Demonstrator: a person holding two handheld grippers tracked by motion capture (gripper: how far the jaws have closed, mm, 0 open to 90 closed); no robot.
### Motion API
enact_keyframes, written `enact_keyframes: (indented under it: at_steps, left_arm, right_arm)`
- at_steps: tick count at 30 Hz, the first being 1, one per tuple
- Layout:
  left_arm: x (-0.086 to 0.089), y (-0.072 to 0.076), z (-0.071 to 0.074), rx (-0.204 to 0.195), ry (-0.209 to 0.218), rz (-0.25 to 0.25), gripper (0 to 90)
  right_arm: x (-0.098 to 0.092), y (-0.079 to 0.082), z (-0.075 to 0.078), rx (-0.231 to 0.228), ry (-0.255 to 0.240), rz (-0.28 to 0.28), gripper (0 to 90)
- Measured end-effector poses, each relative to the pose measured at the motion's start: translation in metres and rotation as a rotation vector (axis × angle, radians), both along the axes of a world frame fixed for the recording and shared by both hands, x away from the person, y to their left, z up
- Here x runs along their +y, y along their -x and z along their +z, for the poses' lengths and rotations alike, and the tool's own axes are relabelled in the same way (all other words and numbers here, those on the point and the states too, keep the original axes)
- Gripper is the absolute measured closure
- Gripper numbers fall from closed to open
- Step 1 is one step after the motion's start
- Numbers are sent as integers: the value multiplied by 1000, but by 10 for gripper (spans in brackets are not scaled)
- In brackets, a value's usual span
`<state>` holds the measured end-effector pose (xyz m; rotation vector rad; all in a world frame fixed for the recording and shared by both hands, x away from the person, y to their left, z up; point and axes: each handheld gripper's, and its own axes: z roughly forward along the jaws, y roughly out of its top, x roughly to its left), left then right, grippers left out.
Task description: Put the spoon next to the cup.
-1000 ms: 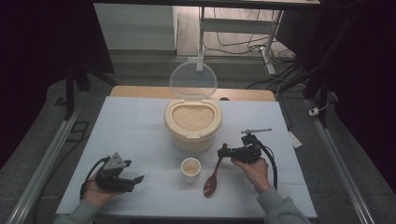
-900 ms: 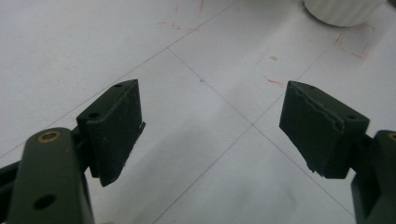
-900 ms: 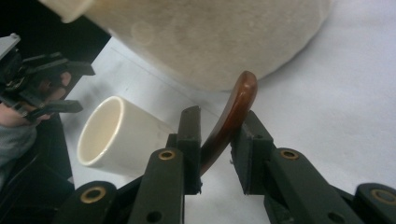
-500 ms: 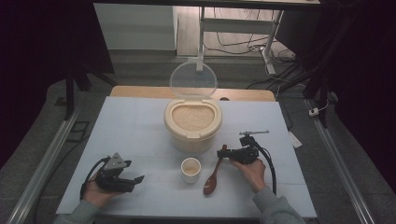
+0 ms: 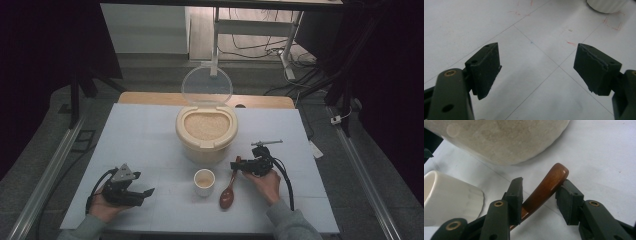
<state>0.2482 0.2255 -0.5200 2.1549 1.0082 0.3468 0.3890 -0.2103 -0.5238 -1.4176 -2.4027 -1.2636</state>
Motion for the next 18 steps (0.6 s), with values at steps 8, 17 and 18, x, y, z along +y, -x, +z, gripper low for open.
enact_keyframes:
  at_steps: [8, 17, 18]
  left_arm:
    - [0, 0, 0, -1, -1, 1, 209]
    - [0, 0, 0, -1, 0, 2, 209]
    - [0, 0, 0, -1, 0, 1, 209]
  right_arm:
    - [-1, -1, 0, -35, 27, -11, 448]
    - [-4, -4, 5, -123, 77, -49, 376]
    - [-5, -3, 6, -131, 79, -53, 375]
